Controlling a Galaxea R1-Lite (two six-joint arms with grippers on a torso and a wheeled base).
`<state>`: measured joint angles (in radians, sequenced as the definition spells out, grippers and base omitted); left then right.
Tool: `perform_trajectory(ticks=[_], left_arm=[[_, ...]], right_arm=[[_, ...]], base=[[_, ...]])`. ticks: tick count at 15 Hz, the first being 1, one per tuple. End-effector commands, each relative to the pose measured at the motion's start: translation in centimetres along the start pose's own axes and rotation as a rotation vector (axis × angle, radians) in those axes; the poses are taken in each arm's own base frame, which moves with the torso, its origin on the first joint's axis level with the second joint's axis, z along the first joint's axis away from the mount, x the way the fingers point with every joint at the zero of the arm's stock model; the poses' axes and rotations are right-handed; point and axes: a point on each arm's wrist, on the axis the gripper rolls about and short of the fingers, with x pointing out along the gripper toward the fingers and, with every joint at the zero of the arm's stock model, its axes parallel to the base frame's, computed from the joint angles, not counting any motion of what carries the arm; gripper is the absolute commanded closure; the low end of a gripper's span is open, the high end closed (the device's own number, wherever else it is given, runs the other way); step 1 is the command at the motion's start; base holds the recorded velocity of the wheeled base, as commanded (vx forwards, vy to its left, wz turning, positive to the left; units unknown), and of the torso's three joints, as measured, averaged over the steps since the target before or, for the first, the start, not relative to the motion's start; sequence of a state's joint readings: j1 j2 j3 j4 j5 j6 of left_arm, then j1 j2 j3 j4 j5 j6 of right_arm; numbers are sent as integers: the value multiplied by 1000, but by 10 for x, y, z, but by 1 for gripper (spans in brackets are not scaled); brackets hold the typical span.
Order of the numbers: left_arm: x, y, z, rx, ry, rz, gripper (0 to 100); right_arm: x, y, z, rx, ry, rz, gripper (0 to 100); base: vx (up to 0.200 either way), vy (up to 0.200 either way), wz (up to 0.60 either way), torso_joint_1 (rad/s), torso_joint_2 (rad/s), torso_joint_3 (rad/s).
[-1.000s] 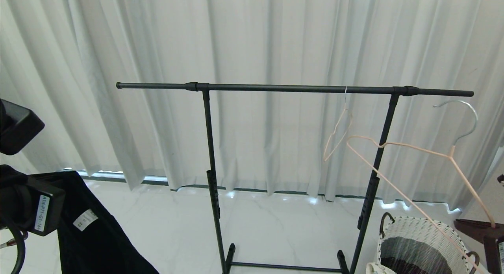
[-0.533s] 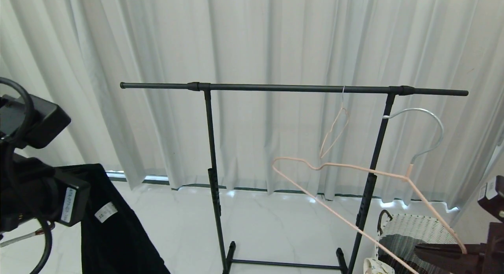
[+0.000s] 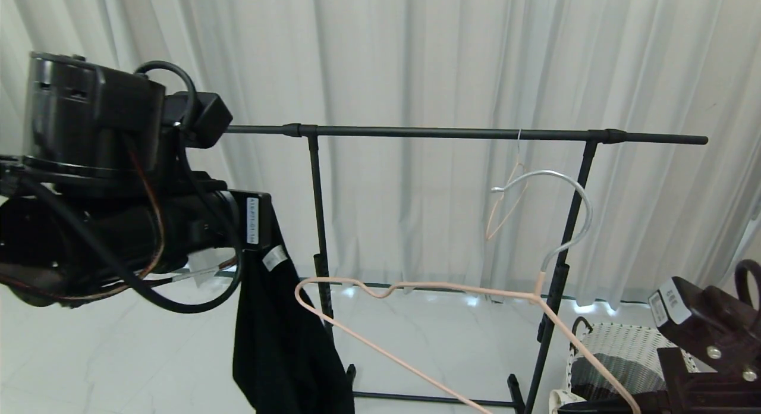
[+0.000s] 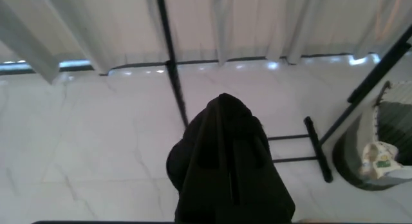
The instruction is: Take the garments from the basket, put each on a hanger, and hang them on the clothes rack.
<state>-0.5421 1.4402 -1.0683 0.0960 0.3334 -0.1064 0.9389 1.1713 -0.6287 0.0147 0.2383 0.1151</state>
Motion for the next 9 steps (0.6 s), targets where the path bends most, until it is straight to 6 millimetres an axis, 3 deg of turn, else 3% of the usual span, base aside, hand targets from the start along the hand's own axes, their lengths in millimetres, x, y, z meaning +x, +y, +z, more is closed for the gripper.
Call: perform_trajectory(ticks=[1, 9], left_arm=[[21, -17, -2, 25, 45, -23, 100], [24, -17, -5, 21, 53, 17, 100]], right_arm=[[17, -2, 8, 16, 19, 3, 100], [28, -11, 21, 50, -24, -33, 100]], base=[[0, 0, 0, 0, 0, 0], [0, 0, 0, 0, 0, 0]])
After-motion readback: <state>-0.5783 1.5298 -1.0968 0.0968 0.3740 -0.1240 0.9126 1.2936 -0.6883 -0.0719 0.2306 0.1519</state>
